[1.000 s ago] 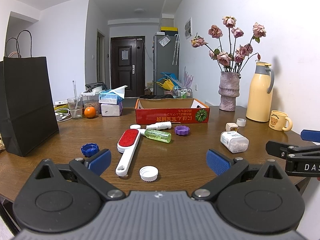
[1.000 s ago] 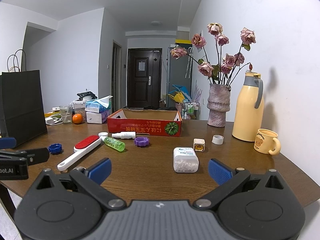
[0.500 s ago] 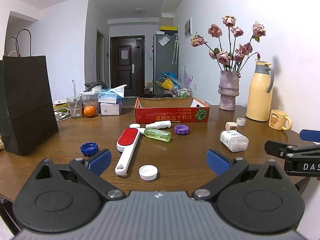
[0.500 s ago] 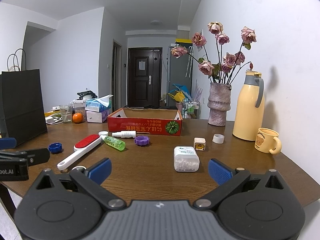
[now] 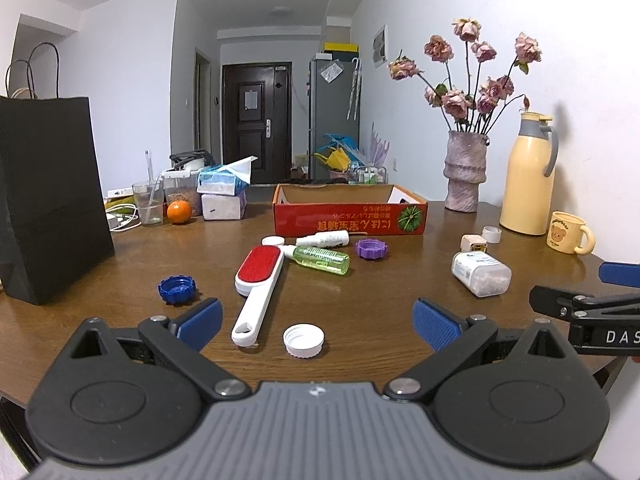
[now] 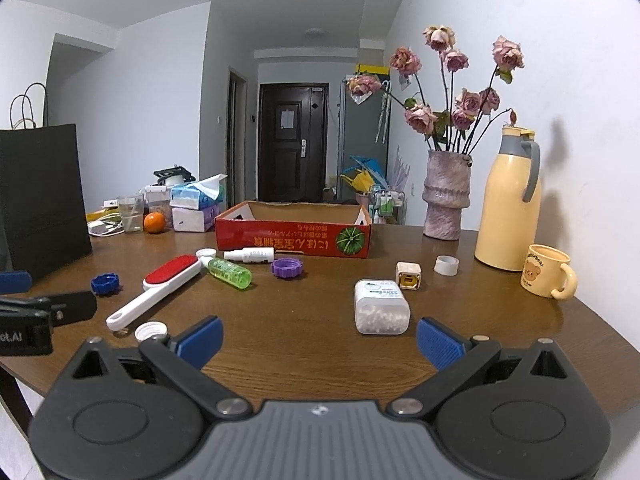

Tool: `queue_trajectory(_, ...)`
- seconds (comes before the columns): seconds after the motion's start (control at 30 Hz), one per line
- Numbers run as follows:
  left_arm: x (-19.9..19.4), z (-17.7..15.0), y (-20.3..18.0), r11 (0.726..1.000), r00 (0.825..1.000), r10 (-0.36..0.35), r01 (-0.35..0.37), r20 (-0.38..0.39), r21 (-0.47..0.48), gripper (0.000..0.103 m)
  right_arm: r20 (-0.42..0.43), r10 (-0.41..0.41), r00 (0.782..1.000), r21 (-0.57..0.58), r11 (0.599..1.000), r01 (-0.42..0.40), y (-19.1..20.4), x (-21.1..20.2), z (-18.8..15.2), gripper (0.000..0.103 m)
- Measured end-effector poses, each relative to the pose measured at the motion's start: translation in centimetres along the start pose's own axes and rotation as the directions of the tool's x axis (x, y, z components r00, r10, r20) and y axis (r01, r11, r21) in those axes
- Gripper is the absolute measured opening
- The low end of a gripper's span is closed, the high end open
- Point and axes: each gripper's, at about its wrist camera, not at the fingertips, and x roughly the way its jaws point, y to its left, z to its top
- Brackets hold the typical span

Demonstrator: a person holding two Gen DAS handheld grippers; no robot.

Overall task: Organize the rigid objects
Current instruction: 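Grasp the white bottle cap with left tool while right tool grasps cotton-bud container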

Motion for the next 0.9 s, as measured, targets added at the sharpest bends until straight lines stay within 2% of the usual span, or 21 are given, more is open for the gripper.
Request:
queue_trajectory(0.4,4.1,-0.5,0.9,1.000,0.998,-0.006,0.005,-0.067,-0.013,0.103,-0.052,-0.003,0.999,0.004,1.000,0.003,-0.3,3.8,0.0,0.103)
queue_trajectory(0.9,10.4,-1.7,0.9,1.000,0.986,-0.025,0.024,-0.167,-0.009,0.101,-0.126,-0.035,0.991,0.025,0.999,0.039,-2.1,9.2,-0.5,0.103)
